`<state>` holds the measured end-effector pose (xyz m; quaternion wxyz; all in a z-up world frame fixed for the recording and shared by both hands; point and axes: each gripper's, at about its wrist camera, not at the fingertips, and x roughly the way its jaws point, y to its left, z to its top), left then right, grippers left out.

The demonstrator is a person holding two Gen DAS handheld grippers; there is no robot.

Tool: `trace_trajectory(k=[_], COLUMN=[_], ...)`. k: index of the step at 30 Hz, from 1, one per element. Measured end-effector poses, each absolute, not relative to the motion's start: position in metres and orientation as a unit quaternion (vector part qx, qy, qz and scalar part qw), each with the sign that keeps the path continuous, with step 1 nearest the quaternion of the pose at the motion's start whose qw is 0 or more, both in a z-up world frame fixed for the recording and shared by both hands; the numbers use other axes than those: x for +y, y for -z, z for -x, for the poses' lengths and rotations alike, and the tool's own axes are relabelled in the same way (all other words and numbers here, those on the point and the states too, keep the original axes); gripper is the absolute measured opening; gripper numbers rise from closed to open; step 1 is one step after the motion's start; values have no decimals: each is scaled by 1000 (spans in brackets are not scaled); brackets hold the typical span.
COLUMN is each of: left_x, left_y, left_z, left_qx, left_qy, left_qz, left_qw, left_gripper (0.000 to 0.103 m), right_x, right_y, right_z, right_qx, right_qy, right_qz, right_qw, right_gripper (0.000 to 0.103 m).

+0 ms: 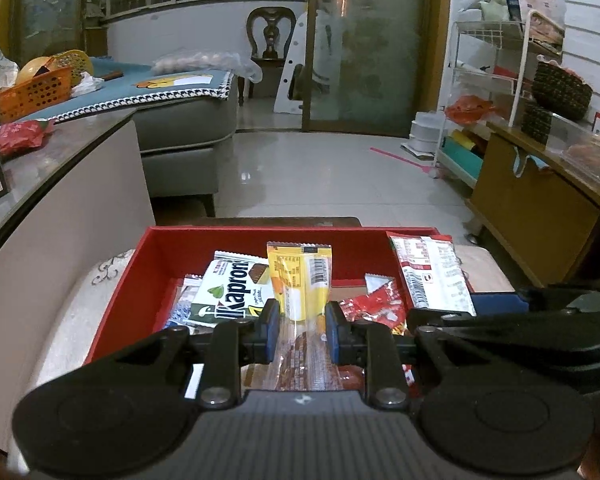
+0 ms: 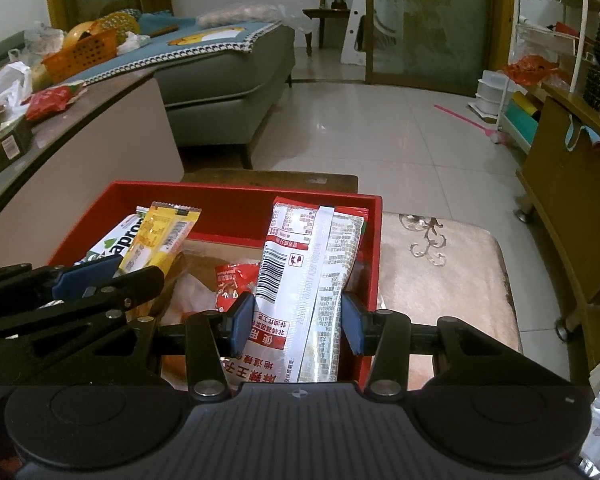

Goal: Organize snacks
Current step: 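Carry the yellow bar to the red box with left tool while right tool carries packet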

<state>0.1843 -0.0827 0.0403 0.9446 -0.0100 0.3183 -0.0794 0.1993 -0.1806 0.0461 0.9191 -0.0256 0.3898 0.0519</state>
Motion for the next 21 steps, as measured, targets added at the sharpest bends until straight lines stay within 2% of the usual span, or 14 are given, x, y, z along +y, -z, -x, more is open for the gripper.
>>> trace_trajectory(k=[12,15,21], left_x=[-83,-82,-74], left_y=[-27,-26,-31], left_z=[-202,-204,-204], left_qx=[329,334,347], left_qy=[69,62,45], left_qz=[12,15,22], left_qw=[942,941,937], left_gripper=[21,25,38], right_x=[-180,-177,-177], right_y=[-32,-30,-33], right_z=[-216,-218,-216], right_qx=[395,394,399], right_qy=[-50,-53,-49], right_qz=[28,32,29], right_qw=[917,917,915], right_gripper=[55,59,65])
